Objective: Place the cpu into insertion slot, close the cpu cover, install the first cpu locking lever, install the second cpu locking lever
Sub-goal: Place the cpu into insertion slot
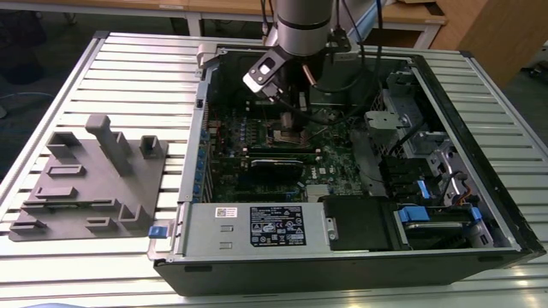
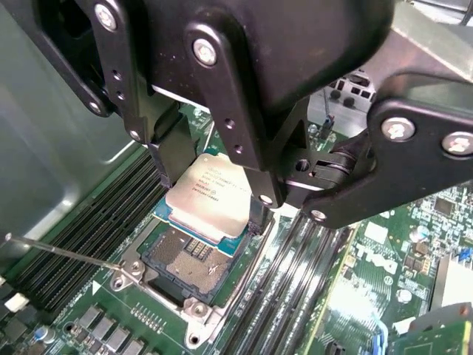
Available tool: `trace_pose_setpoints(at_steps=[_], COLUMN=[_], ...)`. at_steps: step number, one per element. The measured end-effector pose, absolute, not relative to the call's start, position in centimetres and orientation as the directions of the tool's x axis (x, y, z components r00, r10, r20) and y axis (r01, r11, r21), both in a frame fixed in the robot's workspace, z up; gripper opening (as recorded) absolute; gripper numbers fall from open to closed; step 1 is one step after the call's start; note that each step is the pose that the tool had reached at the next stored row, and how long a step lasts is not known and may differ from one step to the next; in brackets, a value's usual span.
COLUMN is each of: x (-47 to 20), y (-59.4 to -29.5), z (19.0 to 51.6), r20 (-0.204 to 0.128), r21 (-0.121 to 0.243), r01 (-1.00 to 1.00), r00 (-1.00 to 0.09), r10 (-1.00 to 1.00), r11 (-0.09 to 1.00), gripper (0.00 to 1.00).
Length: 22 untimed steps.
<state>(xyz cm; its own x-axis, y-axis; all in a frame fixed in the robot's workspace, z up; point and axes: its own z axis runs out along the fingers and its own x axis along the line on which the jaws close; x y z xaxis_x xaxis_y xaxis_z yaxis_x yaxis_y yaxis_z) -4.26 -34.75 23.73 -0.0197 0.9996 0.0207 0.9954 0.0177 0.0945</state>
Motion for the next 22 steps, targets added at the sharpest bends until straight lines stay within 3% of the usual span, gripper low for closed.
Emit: trace_pose_setpoints(at_steps=[22], x=[-5.2], y=[-34.1], z=[21.2], r20=[0.020], r21=[0.095], r01=[0.995], r00=[0.008], r10=[1.000], r11=[-0.010], gripper=[0.54])
